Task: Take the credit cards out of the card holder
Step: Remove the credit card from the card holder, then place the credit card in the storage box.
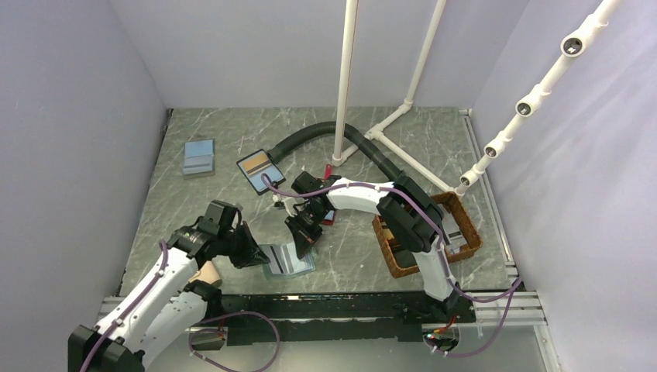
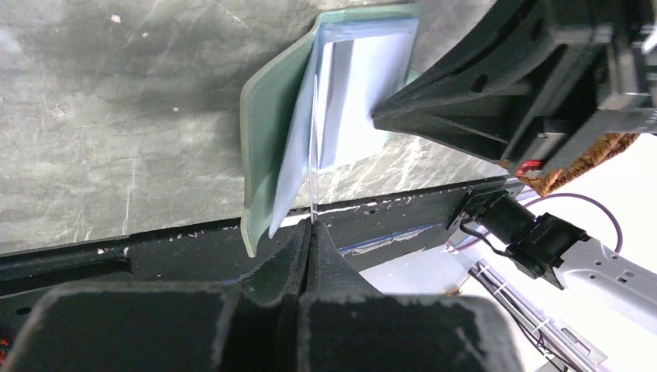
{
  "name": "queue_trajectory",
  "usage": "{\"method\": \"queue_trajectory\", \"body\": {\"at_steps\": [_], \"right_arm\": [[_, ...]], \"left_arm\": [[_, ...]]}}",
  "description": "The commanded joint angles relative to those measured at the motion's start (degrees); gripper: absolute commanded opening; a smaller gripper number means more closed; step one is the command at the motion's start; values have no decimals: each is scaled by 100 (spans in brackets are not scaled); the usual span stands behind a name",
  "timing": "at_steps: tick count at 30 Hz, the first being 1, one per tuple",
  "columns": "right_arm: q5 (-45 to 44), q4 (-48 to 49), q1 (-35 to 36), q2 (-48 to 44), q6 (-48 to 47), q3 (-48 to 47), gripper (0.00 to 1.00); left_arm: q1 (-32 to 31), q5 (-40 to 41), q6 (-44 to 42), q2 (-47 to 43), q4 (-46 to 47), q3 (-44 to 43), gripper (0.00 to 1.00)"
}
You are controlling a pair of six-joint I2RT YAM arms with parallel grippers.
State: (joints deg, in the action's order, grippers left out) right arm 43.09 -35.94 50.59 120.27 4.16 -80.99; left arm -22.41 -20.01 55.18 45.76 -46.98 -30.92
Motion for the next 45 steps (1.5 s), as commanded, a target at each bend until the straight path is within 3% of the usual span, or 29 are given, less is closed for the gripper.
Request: {"method": "queue_trajectory", "body": {"at_steps": [1,6,13,24,37,43,45], "right_arm": [[-1778,81,-98,166,-484,224,3],[-1171,85,-209,-202,-743,222,8],[417,-316,-480,-1151,-1607,99,37],[2308,-1587,-1437,-1764,-3133,-214,71],[2906,-1564,-1551,-1844,-2835,-427,73],[3056,-1440,-1649,-1689,-2330,-777,67],[3111,-1367,-1687,-1653,-2143,-871,61]], "left_arm": [[28,114,-81,-270,2,-257,0],[27,-124,-273,-450,560,-310,0],[27,-450,-952,-518,1100,-460,0],[18,-1200,-2058,-314,2961,-482,0],[-88,-1830,-1818,258,4645,-550,0],[-296,-1798,-1647,464,5152,-565,0],[-375,-1760,-1616,530,5258,-565,0]]}}
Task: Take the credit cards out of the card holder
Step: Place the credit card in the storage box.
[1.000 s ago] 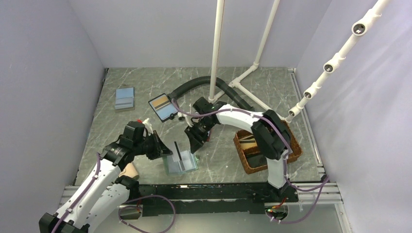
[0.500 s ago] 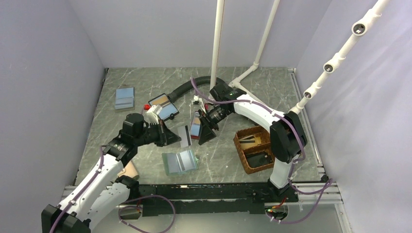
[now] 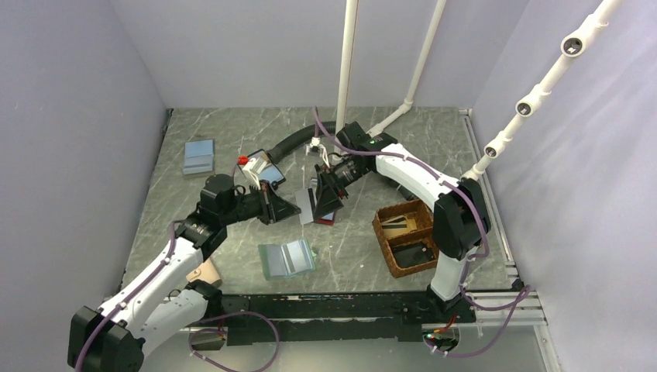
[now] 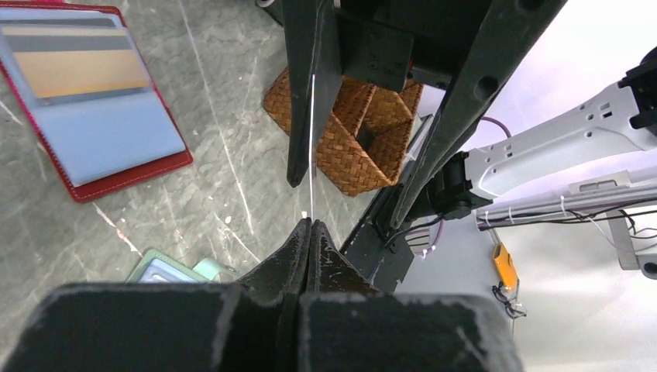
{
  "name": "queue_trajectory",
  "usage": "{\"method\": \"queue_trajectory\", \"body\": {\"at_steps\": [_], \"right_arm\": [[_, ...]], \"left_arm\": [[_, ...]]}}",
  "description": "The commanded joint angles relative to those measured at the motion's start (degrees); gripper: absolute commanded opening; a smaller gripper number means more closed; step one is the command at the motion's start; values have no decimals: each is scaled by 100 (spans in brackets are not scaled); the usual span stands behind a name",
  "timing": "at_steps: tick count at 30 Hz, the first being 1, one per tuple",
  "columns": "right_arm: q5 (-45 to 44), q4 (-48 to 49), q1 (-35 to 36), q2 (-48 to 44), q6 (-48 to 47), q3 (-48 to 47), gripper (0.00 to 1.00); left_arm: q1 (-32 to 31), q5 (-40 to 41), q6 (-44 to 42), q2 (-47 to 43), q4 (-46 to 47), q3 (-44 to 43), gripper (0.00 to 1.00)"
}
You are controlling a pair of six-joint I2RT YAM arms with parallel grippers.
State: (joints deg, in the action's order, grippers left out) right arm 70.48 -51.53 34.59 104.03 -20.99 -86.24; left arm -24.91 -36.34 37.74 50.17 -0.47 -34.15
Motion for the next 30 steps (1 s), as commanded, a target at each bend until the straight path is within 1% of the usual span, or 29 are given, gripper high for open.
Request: {"method": "queue_trajectory", "body": {"at_steps": [1,2,3,4,5,6,7,8,9,10,13,16,17,19,21,24,27,30], "right_arm": [[397,252,-103,-17,505,-379,56],[409,309,-125,-21,595,-391,50],[395,360,-138,-35,687,-387,42],[373,406,-155,-63,748,-370,29],[352,406,-187,-108,746,-351,12],[289,380,-224,-165,705,-331,0],[189,331,-268,-246,630,-299,0],[81,131,-341,-329,439,-312,0],[-78,-130,-387,-407,116,-350,0],[-304,-409,-433,-494,-225,-395,0],[-781,-1345,-614,-788,-1648,-443,0],[-1399,-1868,-846,-1170,-2441,-212,0],[-1544,-2022,-954,-1288,-2641,-106,0],[-1737,-2303,-1240,-1531,-2913,101,0],[-1808,-2630,-1699,-1705,-3117,326,0],[-1946,-2944,-2324,-1950,-3307,607,0],[-2158,-3217,-2981,-2006,-3546,817,0],[-2273,-3317,-3799,-1947,-3626,832,0]], "left_arm": [[-155,-97,124,117,628,-241,0],[-177,-60,128,123,652,-239,0],[-188,-10,145,125,691,-231,0],[-198,32,160,122,716,-218,0],[-199,114,177,102,689,-226,0],[-194,219,187,79,558,-261,6],[-196,359,179,66,334,-341,16],[-193,498,151,51,37,-438,29],[-189,741,115,35,-308,-571,43],[-190,886,33,9,-616,-670,55],[-186,1287,-99,-135,-1257,-799,76],[-181,1869,-64,-400,-1785,-783,96],[-181,2044,-36,-503,-1883,-763,99],[-172,2426,9,-700,-2006,-698,99],[-168,2654,3,-842,-2068,-637,99],[-164,2728,-175,-856,-2079,-609,99],[-155,2655,-451,-629,-2071,-627,99],[-157,2540,-655,-329,-2054,-677,99]]}}
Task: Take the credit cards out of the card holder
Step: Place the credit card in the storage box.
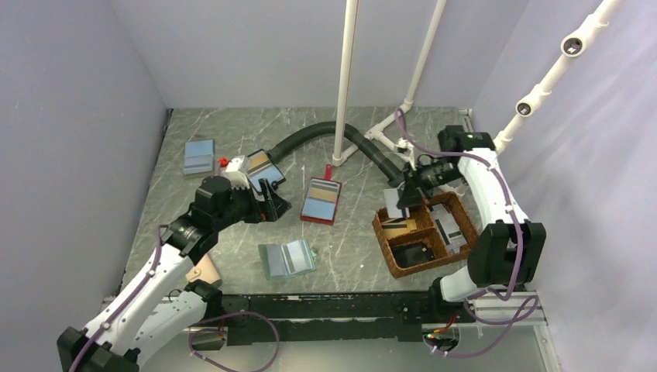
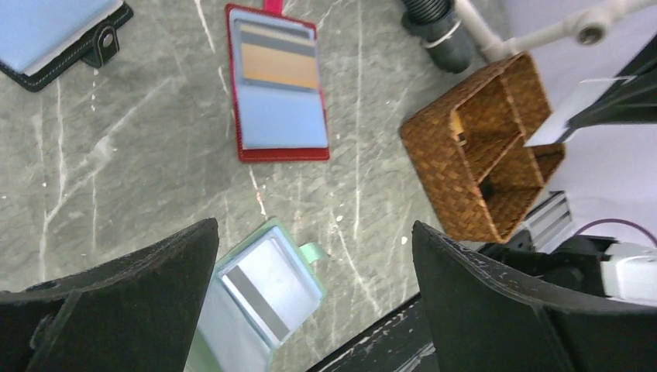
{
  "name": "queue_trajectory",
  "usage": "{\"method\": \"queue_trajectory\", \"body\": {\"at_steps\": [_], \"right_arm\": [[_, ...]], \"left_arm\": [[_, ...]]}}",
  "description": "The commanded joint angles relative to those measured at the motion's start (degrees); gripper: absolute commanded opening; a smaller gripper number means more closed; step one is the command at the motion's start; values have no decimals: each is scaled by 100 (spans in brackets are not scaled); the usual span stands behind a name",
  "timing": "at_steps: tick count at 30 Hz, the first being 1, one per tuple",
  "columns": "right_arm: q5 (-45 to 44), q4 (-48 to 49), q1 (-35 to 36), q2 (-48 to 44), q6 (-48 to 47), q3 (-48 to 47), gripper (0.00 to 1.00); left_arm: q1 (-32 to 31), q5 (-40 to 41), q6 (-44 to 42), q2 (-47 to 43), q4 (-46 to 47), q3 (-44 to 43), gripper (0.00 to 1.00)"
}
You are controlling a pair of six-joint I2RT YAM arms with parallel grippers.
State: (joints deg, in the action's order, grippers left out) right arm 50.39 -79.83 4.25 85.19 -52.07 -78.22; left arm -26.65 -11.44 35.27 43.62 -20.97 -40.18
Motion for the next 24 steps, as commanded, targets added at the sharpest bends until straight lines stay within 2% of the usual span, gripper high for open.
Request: {"method": "queue_trajectory", "body": {"at_steps": [1,4,7,12,24], "right_arm": [[-362,-489,-1004,-45,-517,-1,0],[-867,-353,-1495,-100,-463,-4,0],[-1568,-71,-1619,-269,-281,165,0],[-2598,411,-1691,-460,12,532,0],[-3562,935,-1700,-677,231,948,0]], "left_arm": [[20,-9,-453,419,47,-77,99],[20,-191,-544,644,269,-78,99],[28,-298,-692,868,370,-166,99],[40,-362,-1146,1233,28,-458,99],[46,-342,-1137,1098,-113,-321,99]]}}
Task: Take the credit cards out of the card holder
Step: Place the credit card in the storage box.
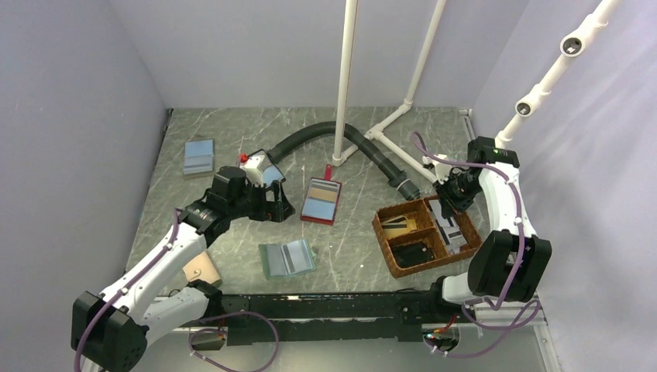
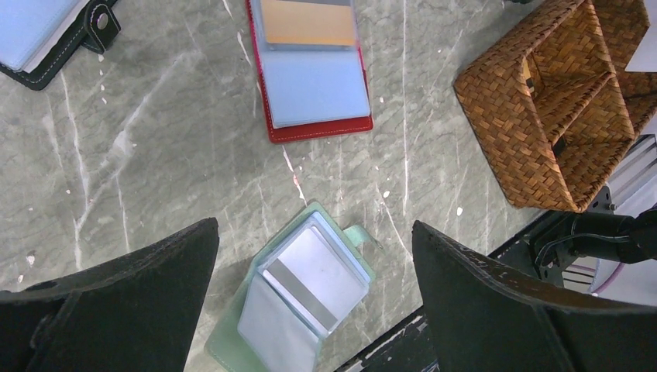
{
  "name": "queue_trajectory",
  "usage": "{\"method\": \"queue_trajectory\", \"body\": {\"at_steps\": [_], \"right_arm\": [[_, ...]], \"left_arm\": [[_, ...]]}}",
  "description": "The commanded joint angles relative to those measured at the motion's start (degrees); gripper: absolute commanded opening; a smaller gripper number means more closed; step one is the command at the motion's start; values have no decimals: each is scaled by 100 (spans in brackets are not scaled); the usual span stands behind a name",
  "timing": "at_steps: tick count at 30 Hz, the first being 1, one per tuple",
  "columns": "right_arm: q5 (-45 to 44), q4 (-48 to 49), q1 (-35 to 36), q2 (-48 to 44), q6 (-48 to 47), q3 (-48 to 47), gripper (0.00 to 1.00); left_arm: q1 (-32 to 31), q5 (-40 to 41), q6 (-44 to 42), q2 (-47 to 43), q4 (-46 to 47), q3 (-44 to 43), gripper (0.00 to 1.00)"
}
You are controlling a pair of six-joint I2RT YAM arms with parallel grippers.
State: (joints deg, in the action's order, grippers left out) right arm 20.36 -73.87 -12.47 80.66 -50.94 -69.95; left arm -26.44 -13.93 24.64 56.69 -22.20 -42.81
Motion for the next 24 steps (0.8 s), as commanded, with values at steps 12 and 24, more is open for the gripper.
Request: {"method": "queue_trajectory", "body": {"at_steps": [12,24], "right_arm": [[-1532,1153,-19,-85,601,864,15],[-226,890,170,-827,195,791,52]], "left_arm": [[27,-316,664,-572,-309,161,99],[24,-811,1985,-394,-1216,163,99]]}}
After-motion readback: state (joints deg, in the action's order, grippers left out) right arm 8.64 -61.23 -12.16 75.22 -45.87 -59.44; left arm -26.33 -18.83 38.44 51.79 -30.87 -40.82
